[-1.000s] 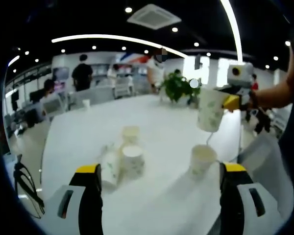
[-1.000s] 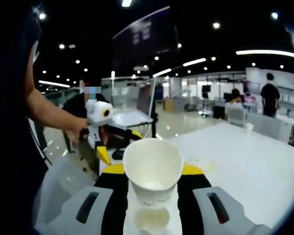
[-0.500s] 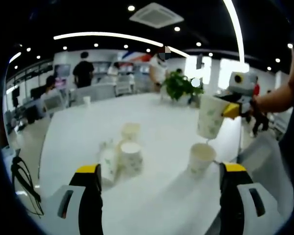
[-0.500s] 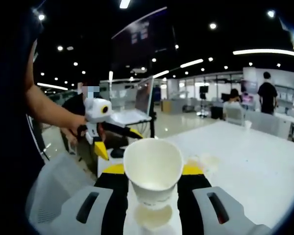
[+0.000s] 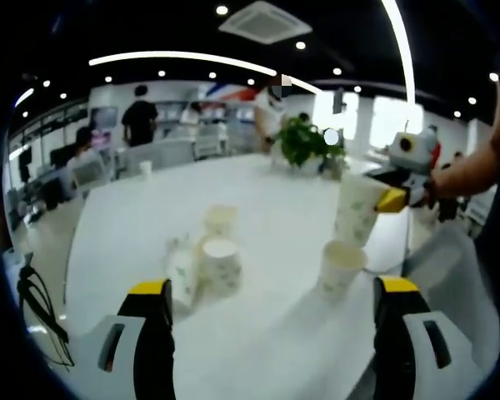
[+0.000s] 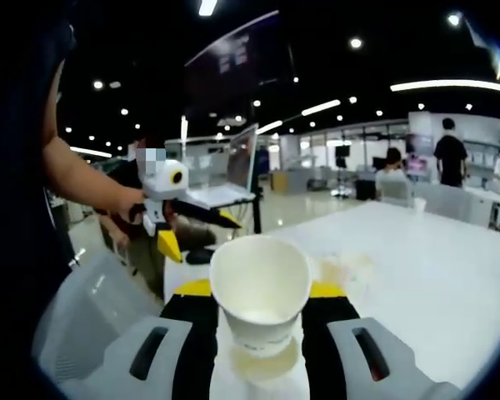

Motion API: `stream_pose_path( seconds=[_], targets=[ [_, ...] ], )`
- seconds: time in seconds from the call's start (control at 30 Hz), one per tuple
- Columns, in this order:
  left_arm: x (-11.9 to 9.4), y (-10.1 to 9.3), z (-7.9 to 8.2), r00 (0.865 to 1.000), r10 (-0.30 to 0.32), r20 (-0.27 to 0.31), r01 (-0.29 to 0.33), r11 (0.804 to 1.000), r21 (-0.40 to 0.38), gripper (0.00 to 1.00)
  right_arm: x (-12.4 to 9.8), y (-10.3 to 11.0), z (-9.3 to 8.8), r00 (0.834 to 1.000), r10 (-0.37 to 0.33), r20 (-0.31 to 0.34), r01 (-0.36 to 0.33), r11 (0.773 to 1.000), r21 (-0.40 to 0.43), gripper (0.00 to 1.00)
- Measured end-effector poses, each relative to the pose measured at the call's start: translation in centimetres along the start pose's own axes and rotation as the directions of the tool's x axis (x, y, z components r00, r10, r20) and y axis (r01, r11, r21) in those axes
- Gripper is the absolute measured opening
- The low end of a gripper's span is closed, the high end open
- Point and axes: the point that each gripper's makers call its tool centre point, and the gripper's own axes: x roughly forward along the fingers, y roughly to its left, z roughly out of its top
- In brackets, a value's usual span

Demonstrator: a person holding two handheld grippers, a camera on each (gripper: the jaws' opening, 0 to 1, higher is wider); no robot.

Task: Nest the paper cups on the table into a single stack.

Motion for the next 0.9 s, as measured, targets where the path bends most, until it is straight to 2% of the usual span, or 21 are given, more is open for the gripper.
stream_pose_path(
  seconds=[0.9],
  targets=[
    [0.2, -0.3, -0.2, 1.0, 0.003, -0.003, -0.003, 1.0, -0.005, 0.98, 1.1, 0.0, -4.0, 0.998, -0.021, -0.055, 0.023, 0.999, 0.032, 0.36]
  ],
)
